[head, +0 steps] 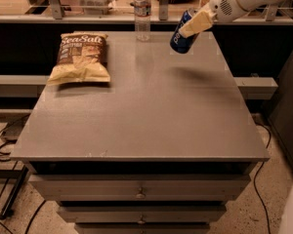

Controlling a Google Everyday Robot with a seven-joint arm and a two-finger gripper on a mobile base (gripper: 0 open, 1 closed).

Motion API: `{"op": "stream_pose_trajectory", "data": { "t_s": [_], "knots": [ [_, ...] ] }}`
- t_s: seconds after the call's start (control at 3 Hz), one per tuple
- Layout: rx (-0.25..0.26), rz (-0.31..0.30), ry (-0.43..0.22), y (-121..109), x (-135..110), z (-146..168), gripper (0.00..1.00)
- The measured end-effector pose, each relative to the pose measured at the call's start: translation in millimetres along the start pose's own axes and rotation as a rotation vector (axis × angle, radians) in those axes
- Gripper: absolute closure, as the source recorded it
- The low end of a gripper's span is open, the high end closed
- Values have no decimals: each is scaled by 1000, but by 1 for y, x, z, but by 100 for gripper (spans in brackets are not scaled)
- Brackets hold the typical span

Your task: Move pepsi can near water bottle

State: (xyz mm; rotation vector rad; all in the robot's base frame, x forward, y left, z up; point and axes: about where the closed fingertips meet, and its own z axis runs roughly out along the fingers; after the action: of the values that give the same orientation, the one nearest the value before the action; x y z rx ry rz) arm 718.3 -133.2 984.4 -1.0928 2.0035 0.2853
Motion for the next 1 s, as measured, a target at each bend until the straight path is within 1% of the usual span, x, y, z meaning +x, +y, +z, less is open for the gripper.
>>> {"op": "stream_pose_trajectory", "data": {
  "t_s": [0.33, 0.67, 1.0],
  "knots": [
    [51, 22, -17, -15, -11, 27, 100],
    [93, 40, -15, -30, -15, 50, 100],
    [110, 67, -22, -43, -18, 72, 100]
  ]
}}
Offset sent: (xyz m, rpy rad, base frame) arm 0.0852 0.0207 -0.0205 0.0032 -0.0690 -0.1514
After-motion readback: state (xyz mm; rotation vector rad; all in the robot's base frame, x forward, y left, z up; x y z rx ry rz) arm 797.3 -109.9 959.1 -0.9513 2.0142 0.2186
